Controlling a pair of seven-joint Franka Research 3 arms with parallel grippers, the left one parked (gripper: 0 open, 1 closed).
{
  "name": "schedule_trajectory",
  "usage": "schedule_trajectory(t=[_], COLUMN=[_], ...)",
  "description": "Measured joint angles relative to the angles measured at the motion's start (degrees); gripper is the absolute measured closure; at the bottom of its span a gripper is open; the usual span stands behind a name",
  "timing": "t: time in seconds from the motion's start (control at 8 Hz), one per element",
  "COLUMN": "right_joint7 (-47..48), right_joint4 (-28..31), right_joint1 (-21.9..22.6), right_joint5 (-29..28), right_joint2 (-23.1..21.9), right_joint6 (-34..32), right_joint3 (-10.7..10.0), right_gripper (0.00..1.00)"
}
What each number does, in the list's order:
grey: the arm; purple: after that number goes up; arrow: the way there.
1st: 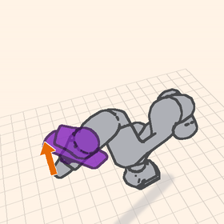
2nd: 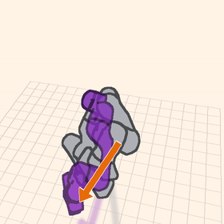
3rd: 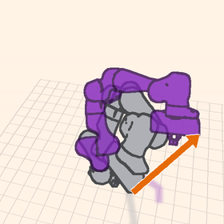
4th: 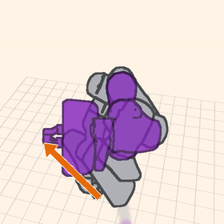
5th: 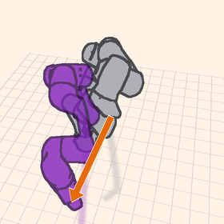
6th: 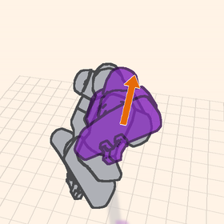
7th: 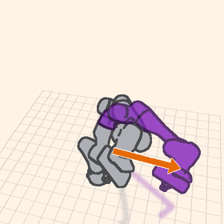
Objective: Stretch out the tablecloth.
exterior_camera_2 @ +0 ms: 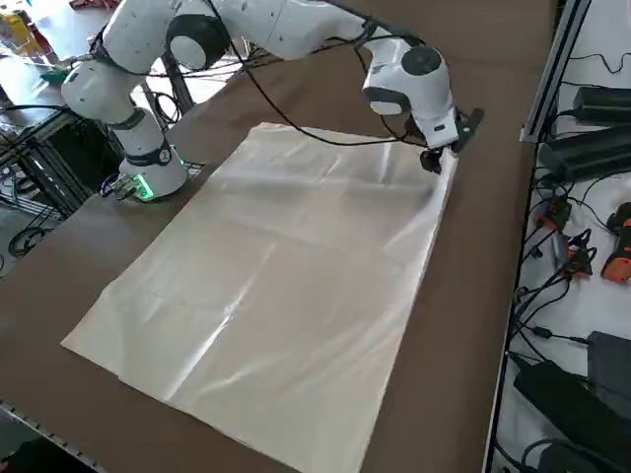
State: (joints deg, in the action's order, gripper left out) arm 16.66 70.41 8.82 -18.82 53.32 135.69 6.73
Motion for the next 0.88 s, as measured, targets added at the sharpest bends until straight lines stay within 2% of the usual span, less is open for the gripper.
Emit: schedule_trajectory(t=[0.25,0.5,0.62,0.75,0.88], right_joint7=[0.0,-0.5,-1.7,-2.7,-4.1], right_joint4=[5.8,15.6,20.2,24.3,27.8], right_joint1=[0.0,0.0,-0.2,-0.5,-0.9], right_joint5=[3.2,3.9,4.0,4.0,4.2], right_joint2=[-5.4,-11.5,-14.0,-15.9,-17.4], right_joint6=[-3.6,-4.1,-4.1,-4.0,-4.0], right_joint3=[-1.3,-2.6,-3.2,-3.7,-4.0], right_gripper=[0.01,0.16,0.37,0.47,0.53])
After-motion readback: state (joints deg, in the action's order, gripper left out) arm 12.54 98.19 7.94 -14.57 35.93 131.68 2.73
